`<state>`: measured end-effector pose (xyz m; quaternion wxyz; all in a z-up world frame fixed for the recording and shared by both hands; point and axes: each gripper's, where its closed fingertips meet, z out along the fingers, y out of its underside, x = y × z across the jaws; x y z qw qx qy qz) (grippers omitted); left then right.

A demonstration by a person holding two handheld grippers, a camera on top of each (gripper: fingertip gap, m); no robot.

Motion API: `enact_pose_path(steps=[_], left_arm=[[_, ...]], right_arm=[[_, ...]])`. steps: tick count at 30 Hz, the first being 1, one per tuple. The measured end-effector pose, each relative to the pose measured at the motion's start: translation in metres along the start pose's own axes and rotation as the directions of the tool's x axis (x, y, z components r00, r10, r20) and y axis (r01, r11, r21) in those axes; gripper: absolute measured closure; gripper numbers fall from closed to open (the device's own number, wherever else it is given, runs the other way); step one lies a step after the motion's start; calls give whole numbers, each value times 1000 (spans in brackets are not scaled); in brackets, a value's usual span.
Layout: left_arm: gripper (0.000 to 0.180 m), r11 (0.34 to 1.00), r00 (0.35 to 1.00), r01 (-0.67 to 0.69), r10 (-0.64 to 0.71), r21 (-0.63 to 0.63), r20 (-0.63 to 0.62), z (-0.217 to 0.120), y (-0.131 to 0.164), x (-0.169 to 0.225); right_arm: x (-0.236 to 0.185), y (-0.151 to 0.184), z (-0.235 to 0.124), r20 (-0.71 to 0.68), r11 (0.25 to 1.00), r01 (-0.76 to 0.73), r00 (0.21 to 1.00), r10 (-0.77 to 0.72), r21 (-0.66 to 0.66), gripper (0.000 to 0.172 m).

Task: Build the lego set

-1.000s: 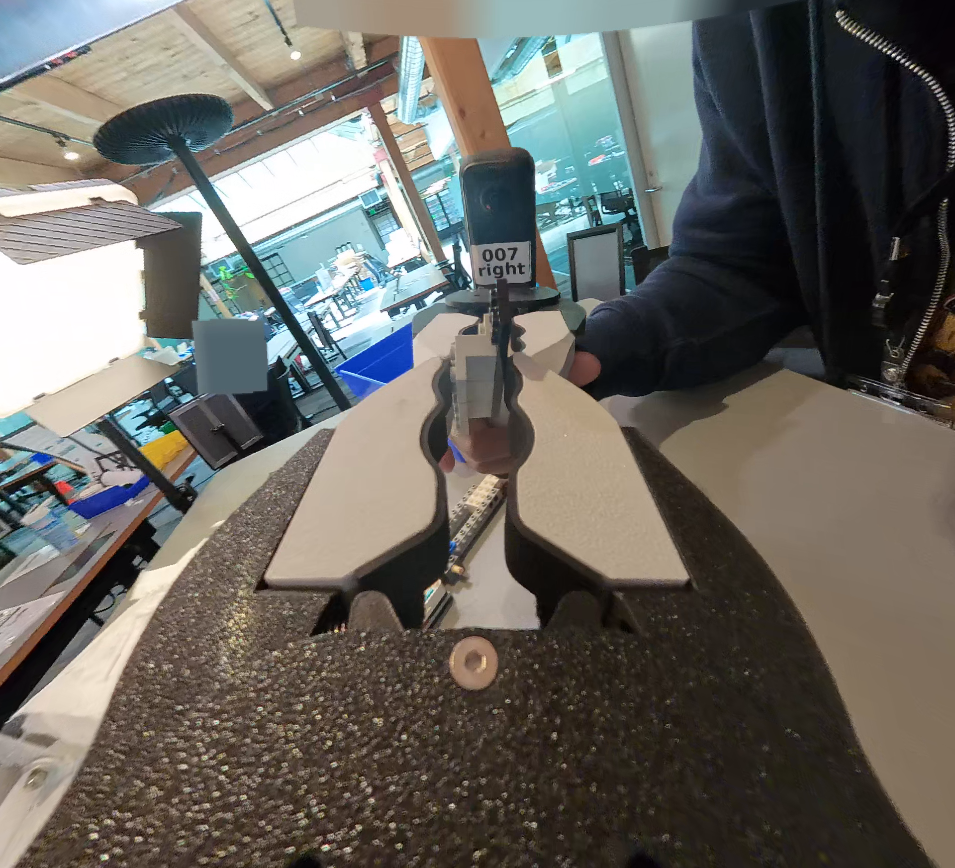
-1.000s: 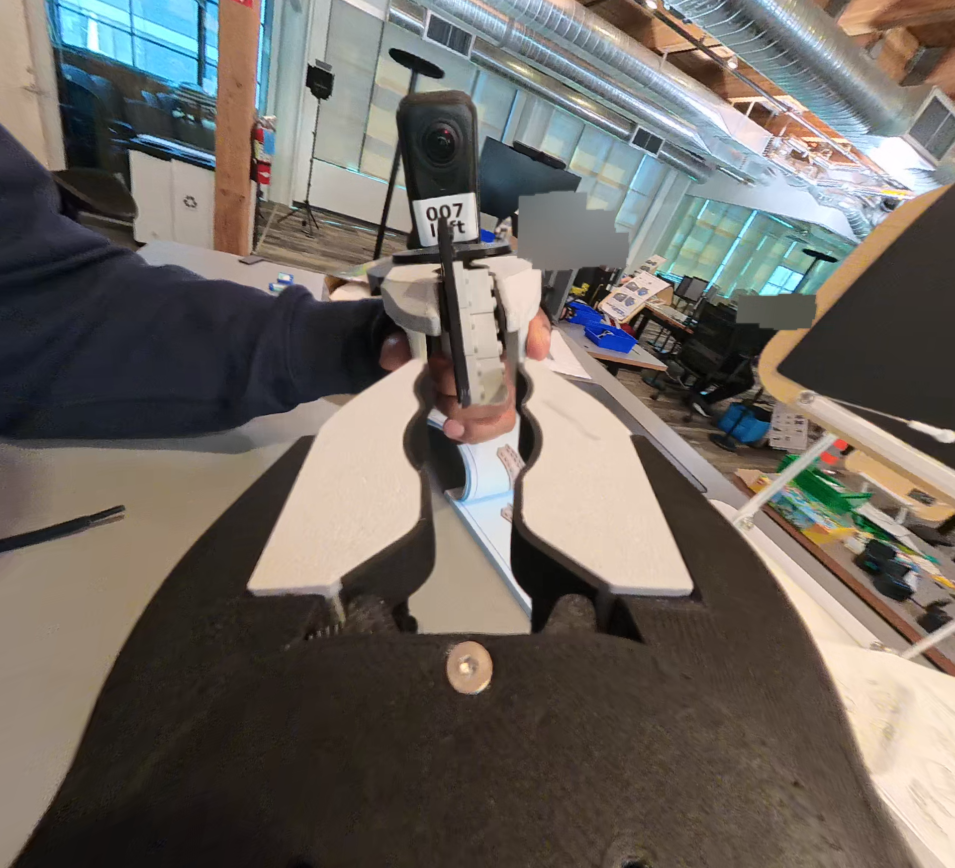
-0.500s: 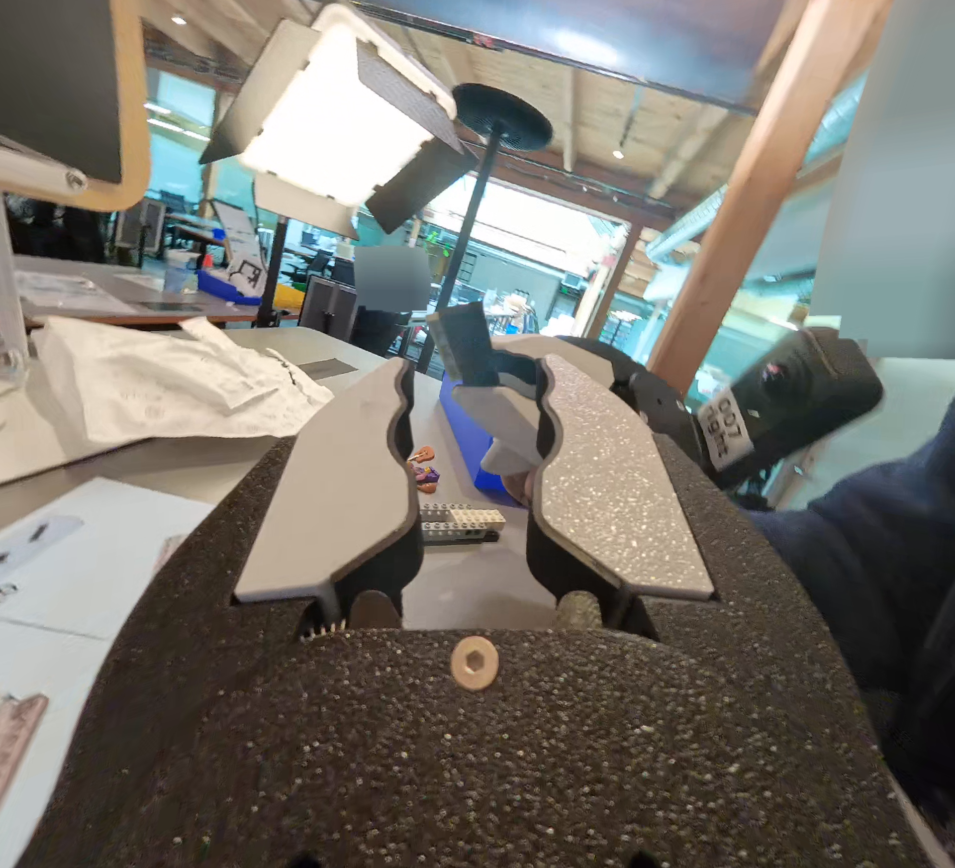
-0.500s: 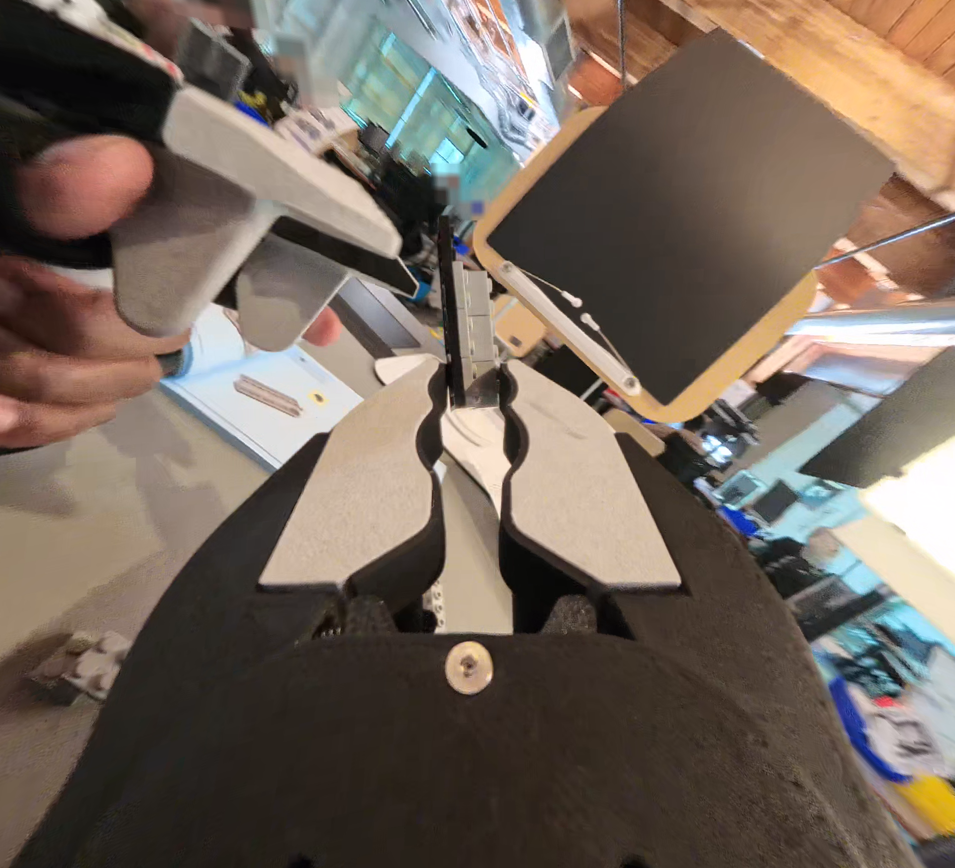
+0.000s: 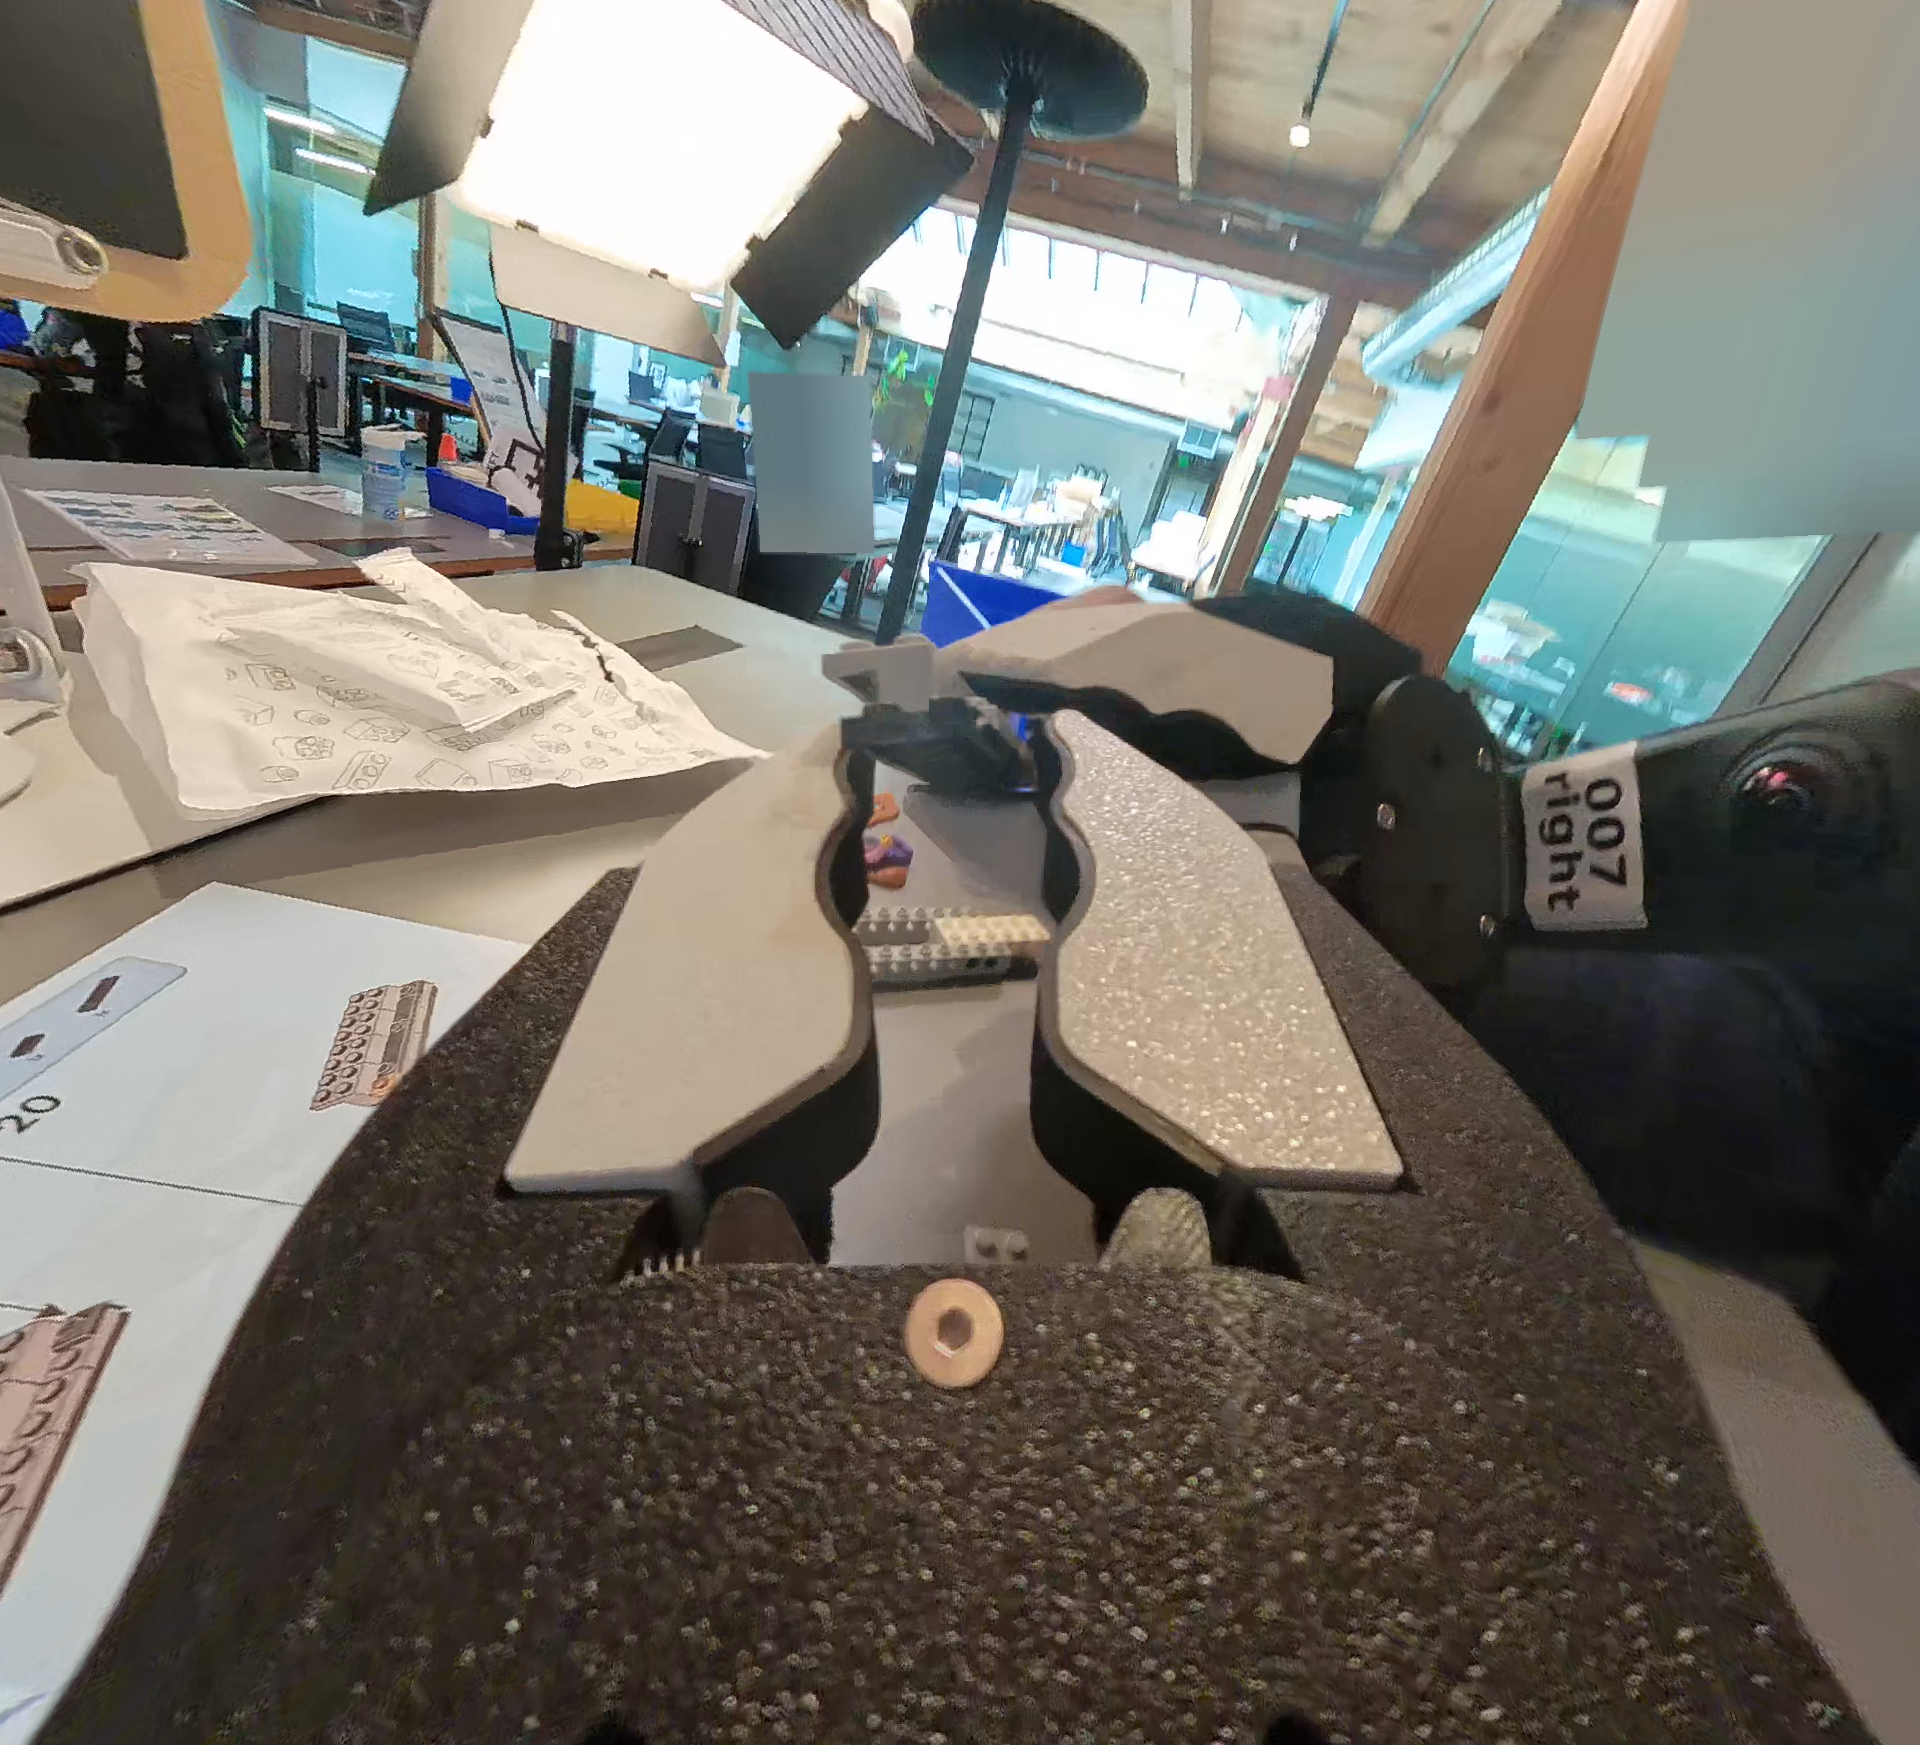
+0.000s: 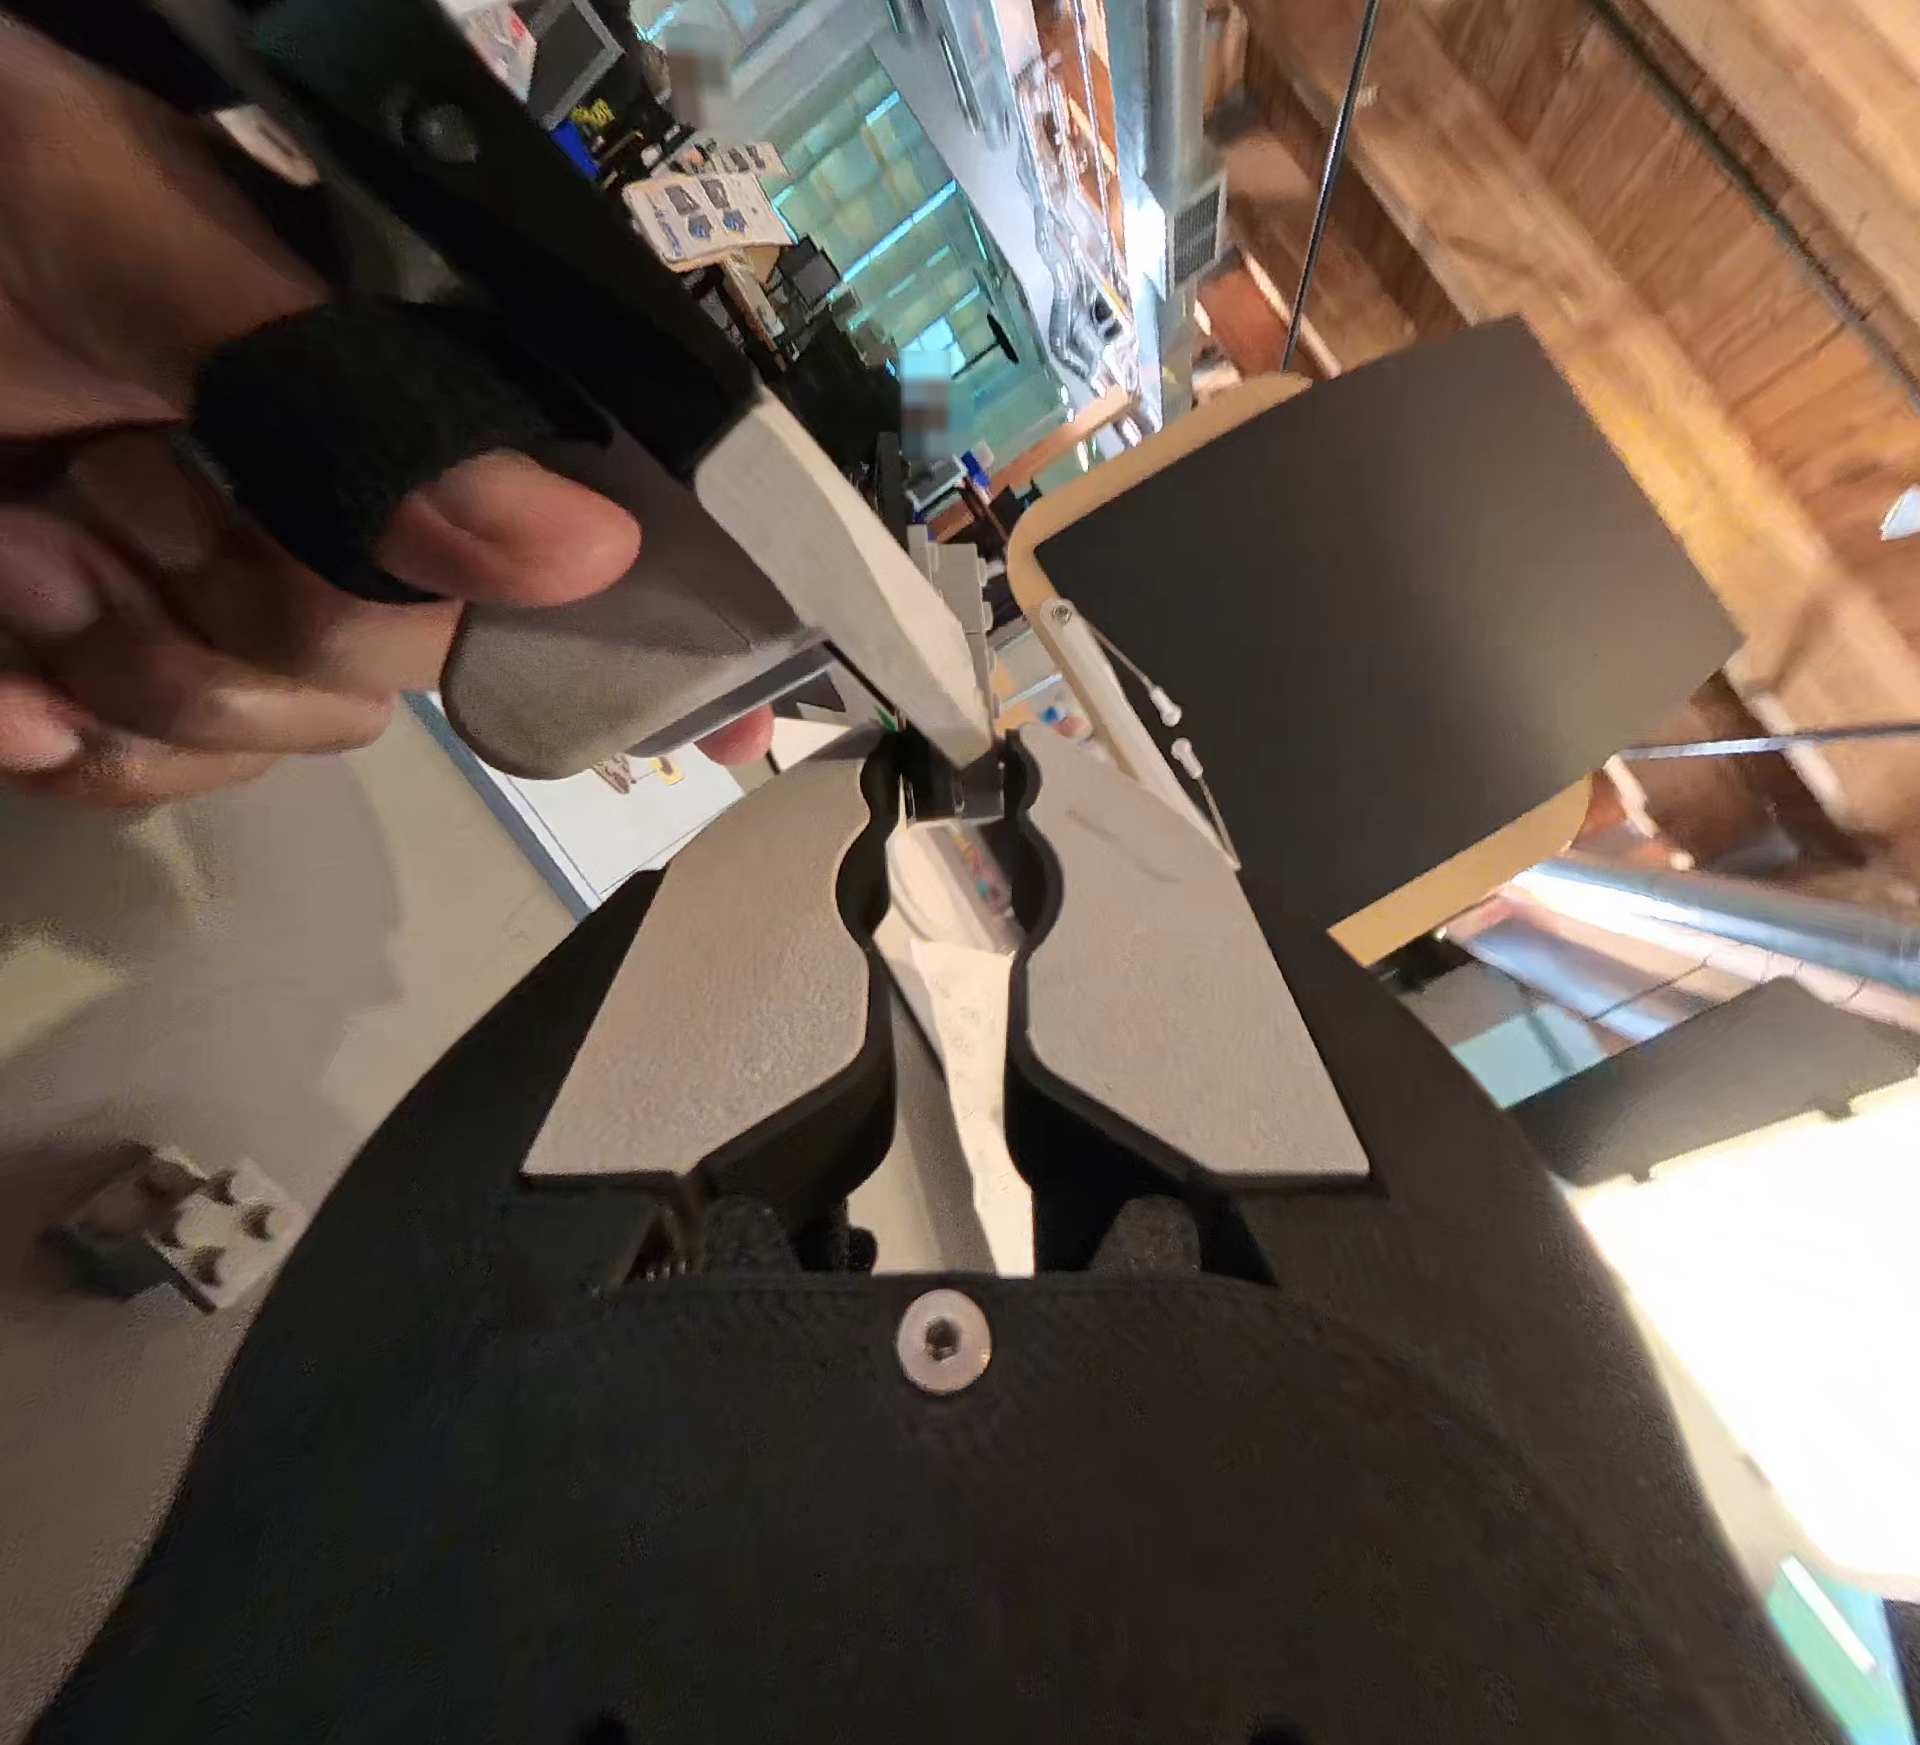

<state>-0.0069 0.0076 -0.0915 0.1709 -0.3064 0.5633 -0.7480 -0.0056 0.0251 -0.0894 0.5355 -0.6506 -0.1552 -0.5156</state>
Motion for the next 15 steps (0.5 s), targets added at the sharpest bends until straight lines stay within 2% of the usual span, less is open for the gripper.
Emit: enact_pose_path(steps=[2,8,12,15], left_arm=[[158,997,998,-61,60,-48,-19,0,7,4],[159,986,989,-139,134,-92,-61,-3,13,8],[163,984,985,-163,158,-74,-67,-5,12,8],[163,988,987,-149,146,-44,-71,-6,8,8]], right_arm=[[-2,1,-1,0,998,63,998,-63,19,153],[-7,-1,-5,16,992,98,995,-100,80,153],[-7,-2,-6,6,990,109,994,-110,92,153],[-7,0,-8,40,993,59,997,-63,99,148]])
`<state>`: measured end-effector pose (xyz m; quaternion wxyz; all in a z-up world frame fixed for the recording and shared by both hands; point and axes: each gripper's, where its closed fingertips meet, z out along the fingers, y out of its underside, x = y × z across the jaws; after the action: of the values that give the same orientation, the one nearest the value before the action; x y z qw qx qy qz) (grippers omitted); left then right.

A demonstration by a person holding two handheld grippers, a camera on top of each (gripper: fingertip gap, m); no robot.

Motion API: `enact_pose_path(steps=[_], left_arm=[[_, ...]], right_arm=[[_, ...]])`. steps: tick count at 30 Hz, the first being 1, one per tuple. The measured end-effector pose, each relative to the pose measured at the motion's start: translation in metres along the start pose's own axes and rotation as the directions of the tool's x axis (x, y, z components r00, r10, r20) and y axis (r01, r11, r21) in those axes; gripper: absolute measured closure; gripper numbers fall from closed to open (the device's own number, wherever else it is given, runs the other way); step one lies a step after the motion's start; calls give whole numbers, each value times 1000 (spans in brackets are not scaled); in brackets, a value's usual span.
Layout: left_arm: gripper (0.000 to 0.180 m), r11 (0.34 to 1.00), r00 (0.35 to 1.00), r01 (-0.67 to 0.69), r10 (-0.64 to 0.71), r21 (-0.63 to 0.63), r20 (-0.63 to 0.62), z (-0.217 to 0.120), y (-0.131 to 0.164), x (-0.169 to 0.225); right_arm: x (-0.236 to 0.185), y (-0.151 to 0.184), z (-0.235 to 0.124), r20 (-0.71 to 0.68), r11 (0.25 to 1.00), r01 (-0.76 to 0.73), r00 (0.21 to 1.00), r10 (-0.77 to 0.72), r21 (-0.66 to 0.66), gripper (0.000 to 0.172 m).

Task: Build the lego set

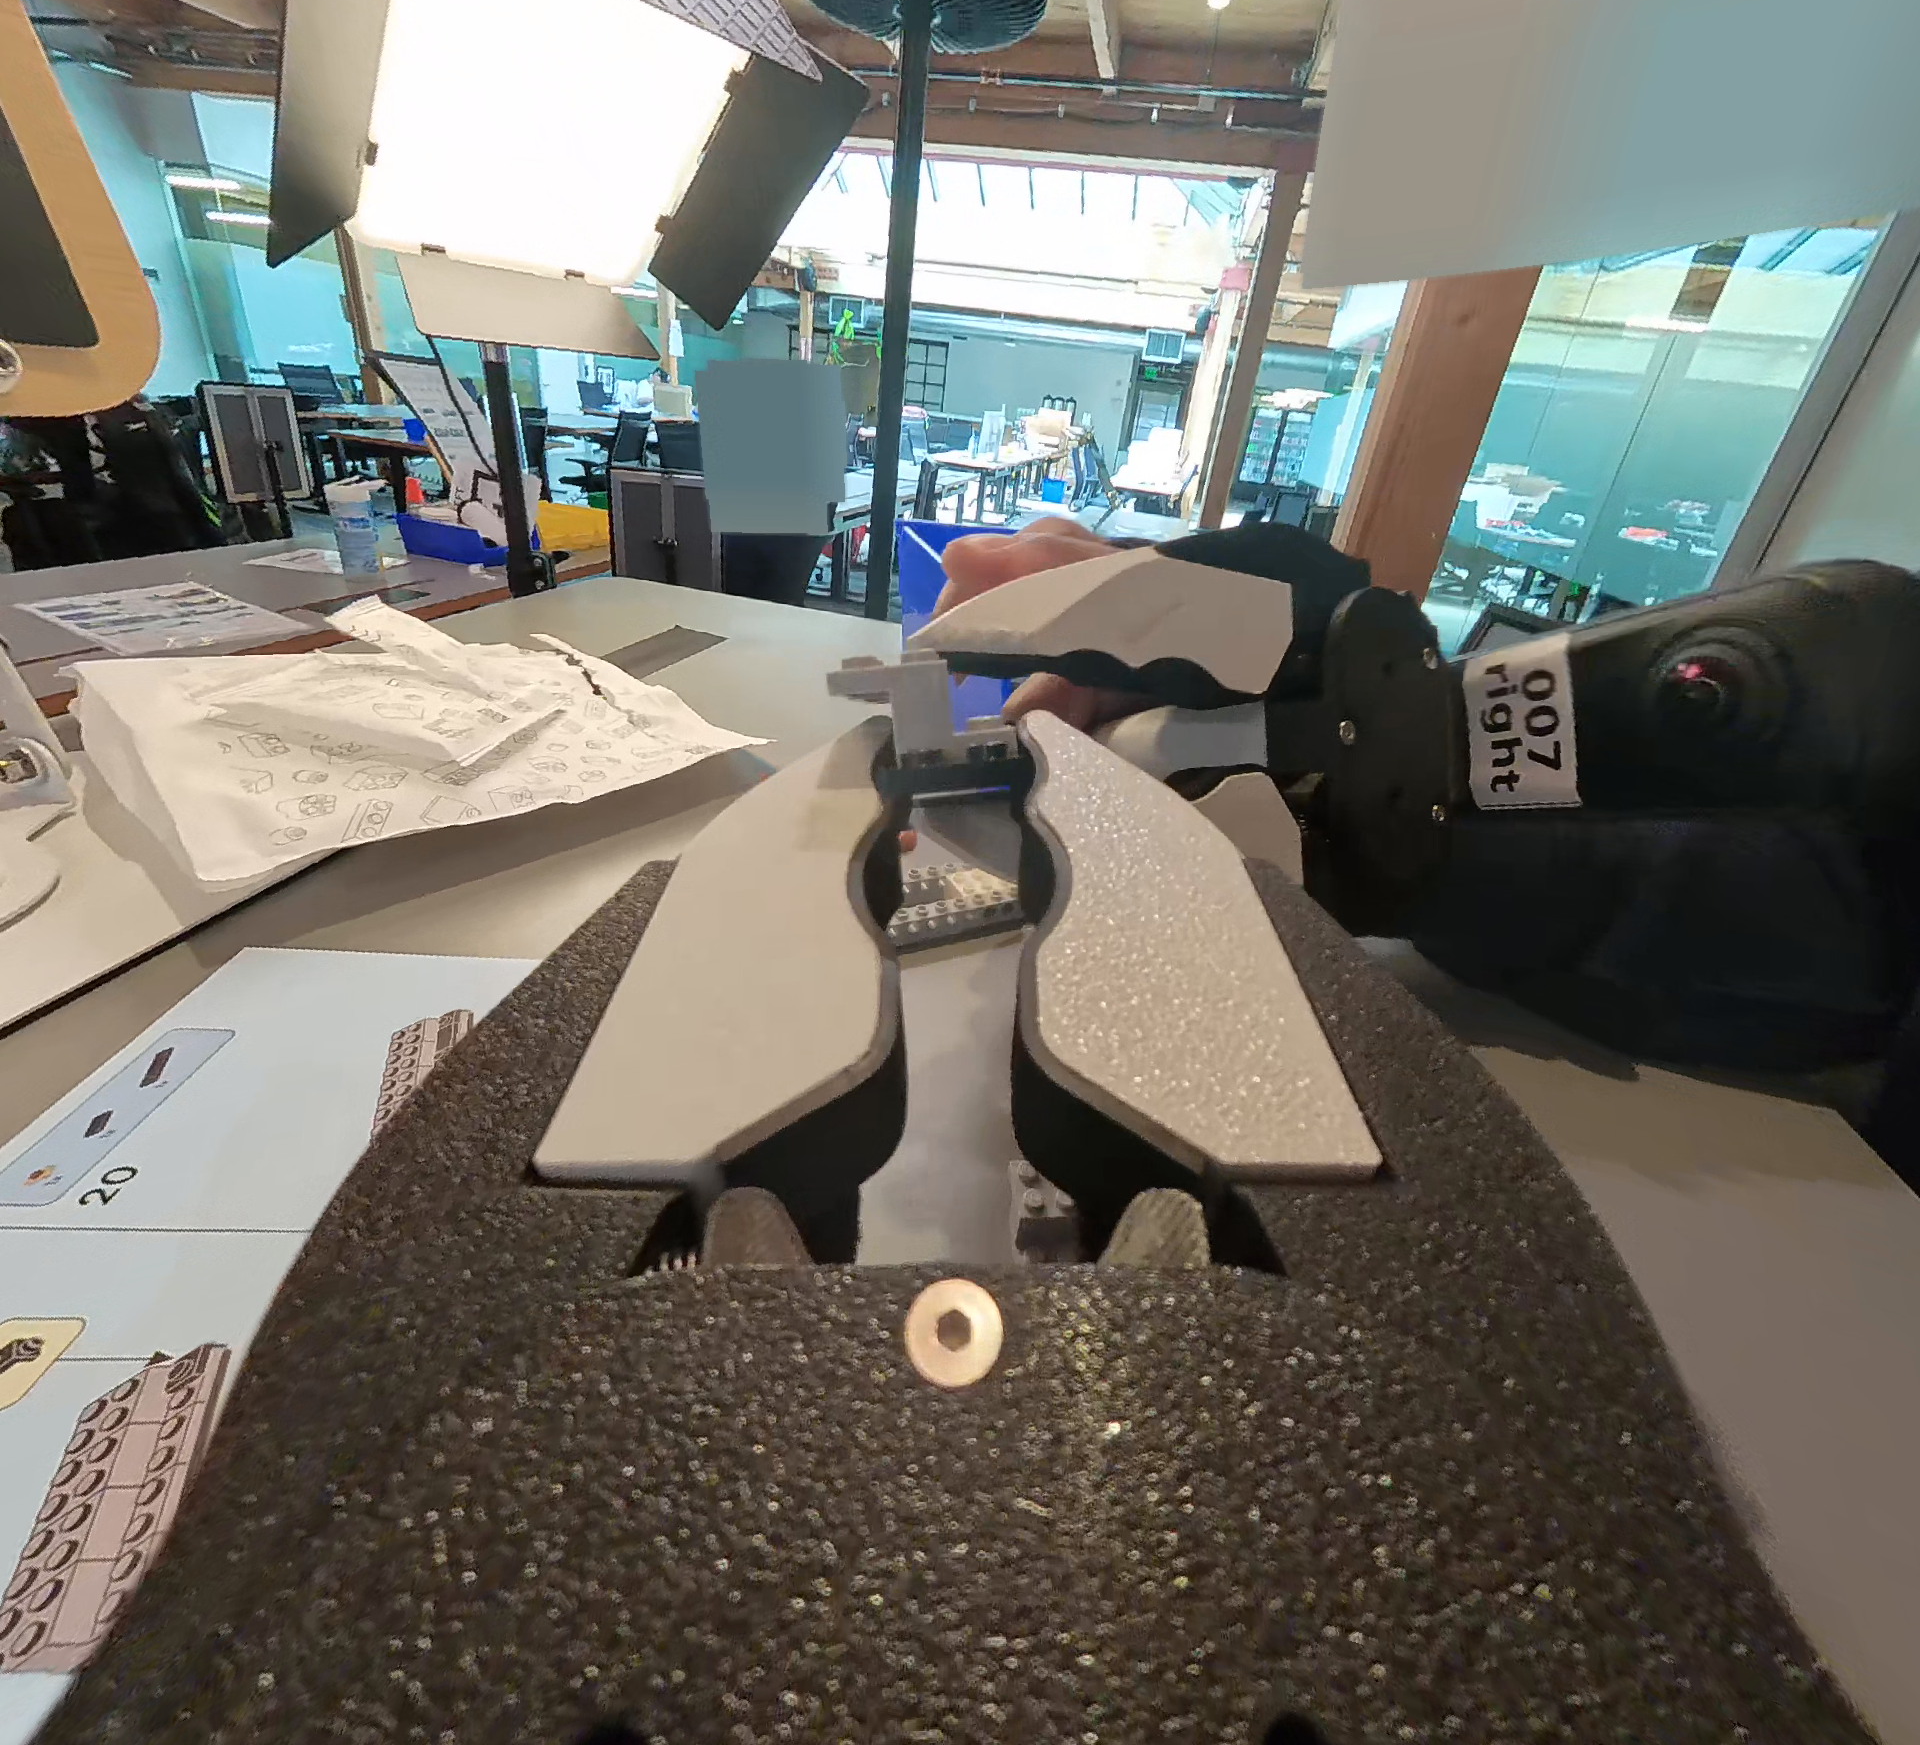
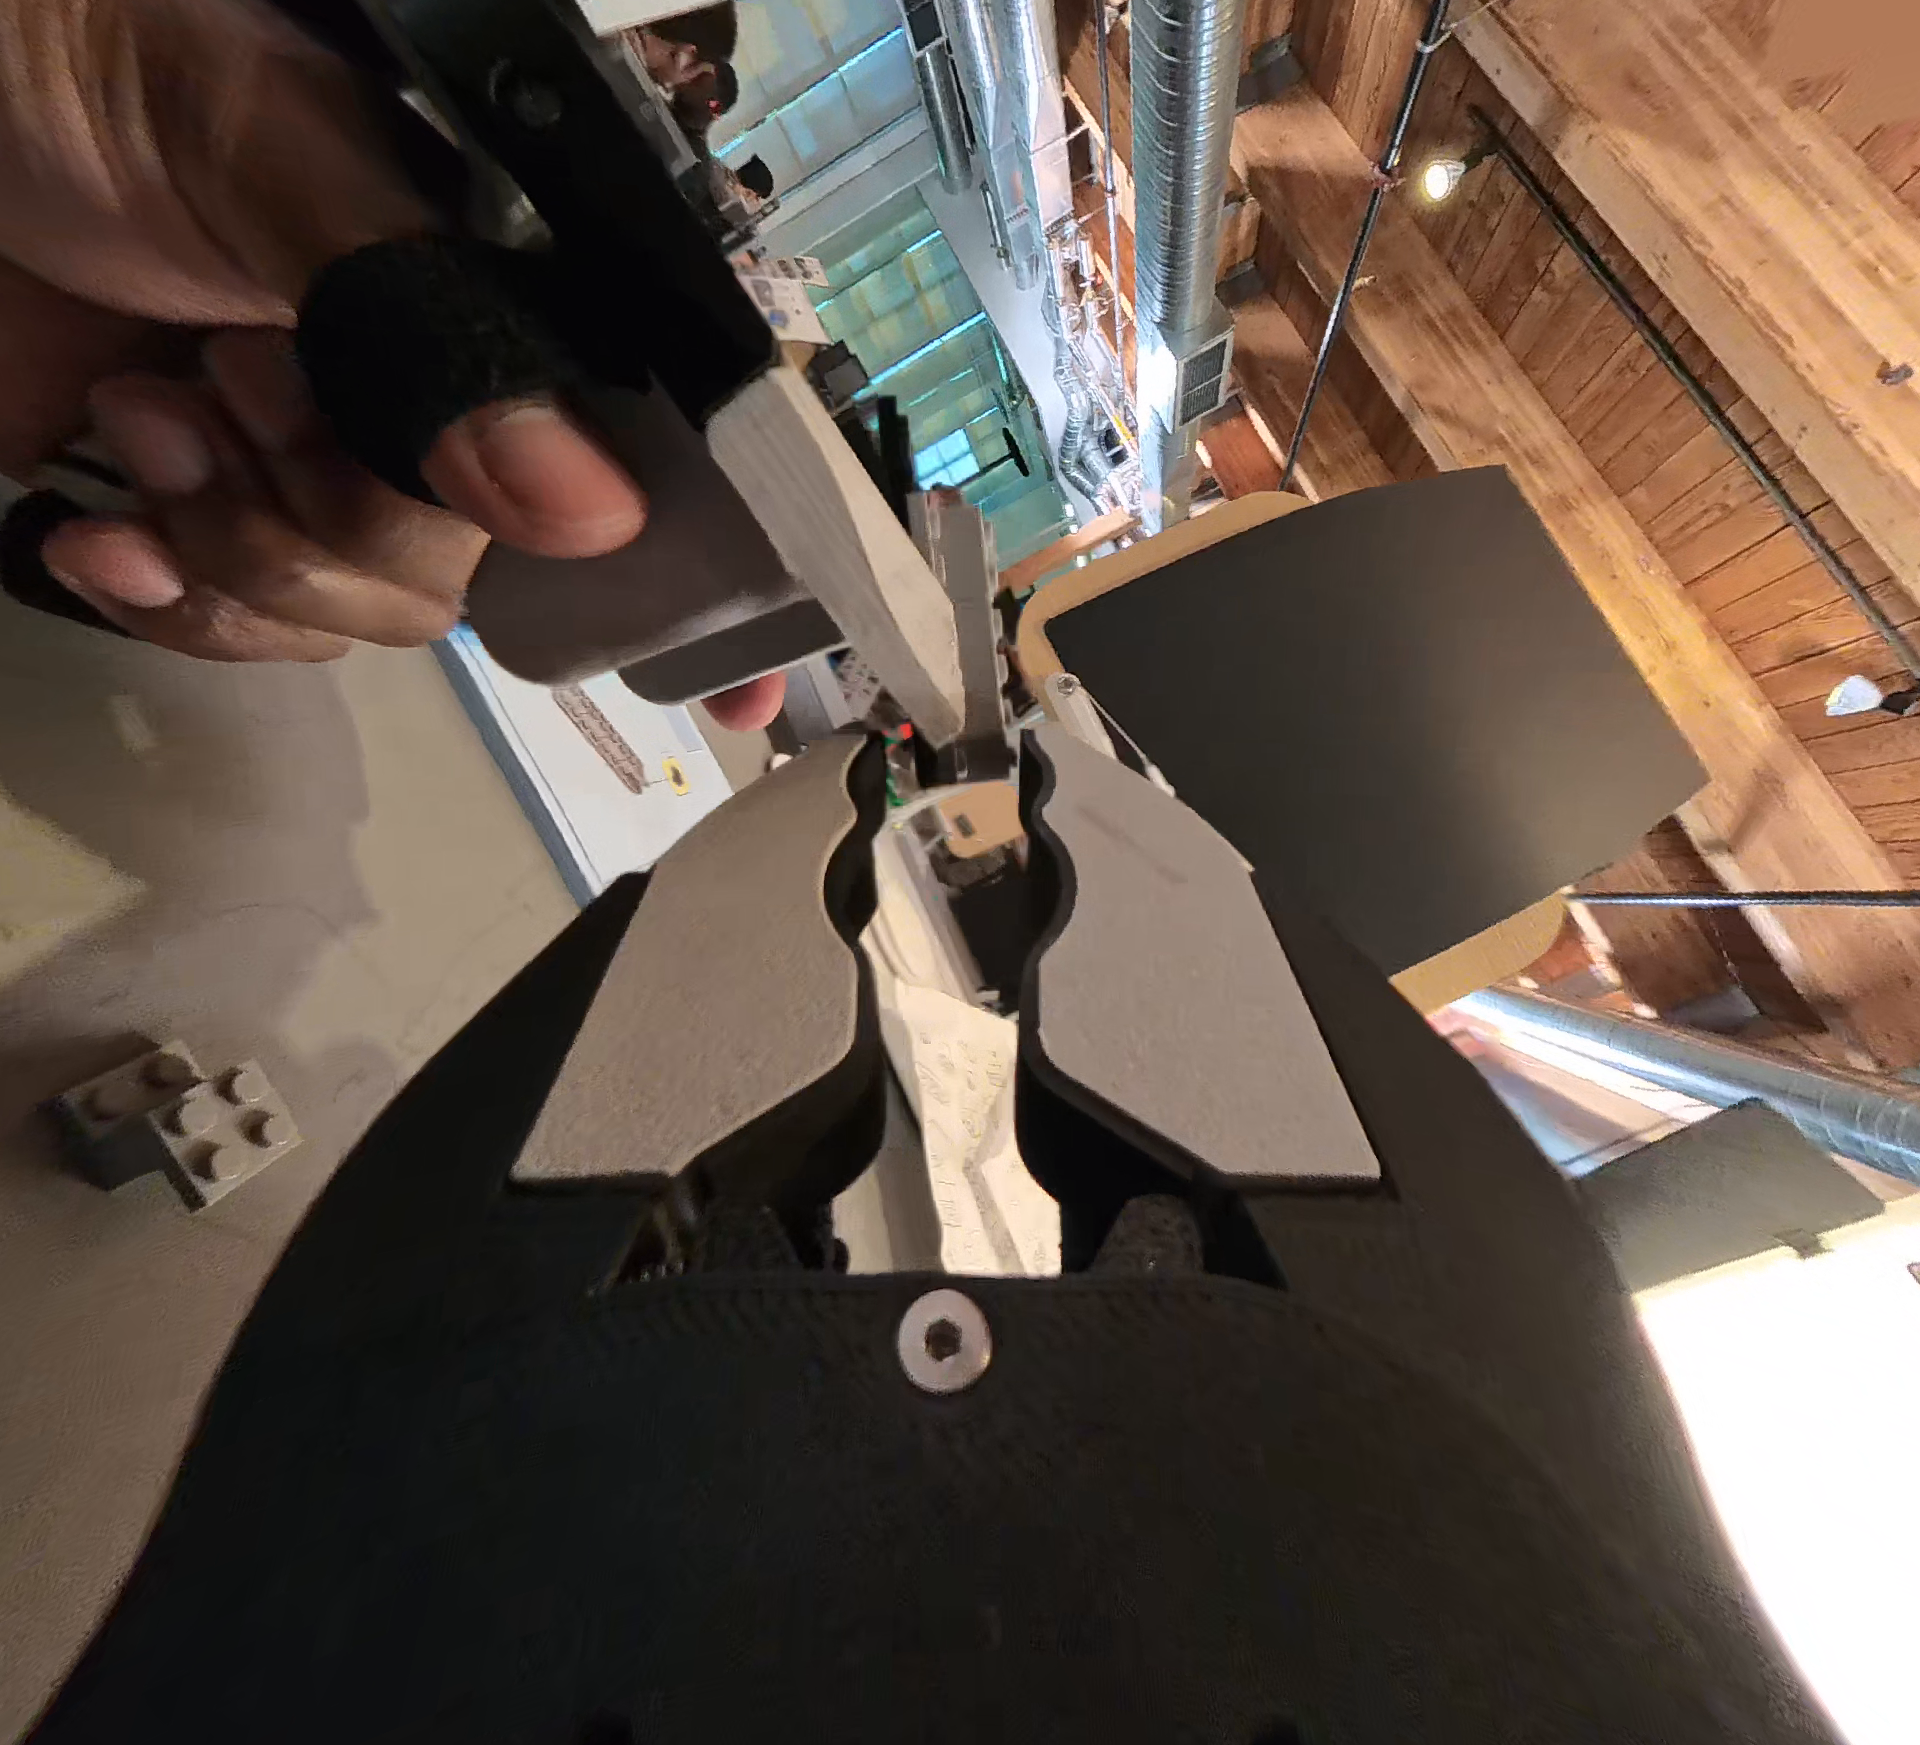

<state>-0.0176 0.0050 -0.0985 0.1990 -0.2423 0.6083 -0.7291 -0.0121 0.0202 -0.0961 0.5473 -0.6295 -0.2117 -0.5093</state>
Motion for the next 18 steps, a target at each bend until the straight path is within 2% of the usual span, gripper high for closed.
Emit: enact_pose_path(steps=[3,6,8,11,13,16,18], left_arm=[[163,999,1000,14,-13,33,-13,-3,-5,0],[163,998,1000,-13,12,58,7,-9,-11,-5],[163,998,1000,-17,15,68,23,-14,-14,-9],[163,997,999,-15,12,78,32,-17,-16,-14],[163,997,999,-10,8,72,31,-17,-14,-15],[163,998,999,-24,22,57,30,-16,-11,-14],[163,998,999,-30,29,49,28,-15,-10,-13]], right_arm=[[3,4,-2,26,998,-70,997,69,1,144],[-6,13,-7,178,978,-207,962,209,-29,144],[-22,19,-16,366,933,-347,859,356,-95,146],[-46,25,-33,556,869,-444,676,485,-218,168],[-62,33,-38,597,829,-441,580,555,-342,162],[-84,31,-47,640,785,-385,454,619,-486,143],[-97,30,-53,670,803,-302,443,596,-514,136]])
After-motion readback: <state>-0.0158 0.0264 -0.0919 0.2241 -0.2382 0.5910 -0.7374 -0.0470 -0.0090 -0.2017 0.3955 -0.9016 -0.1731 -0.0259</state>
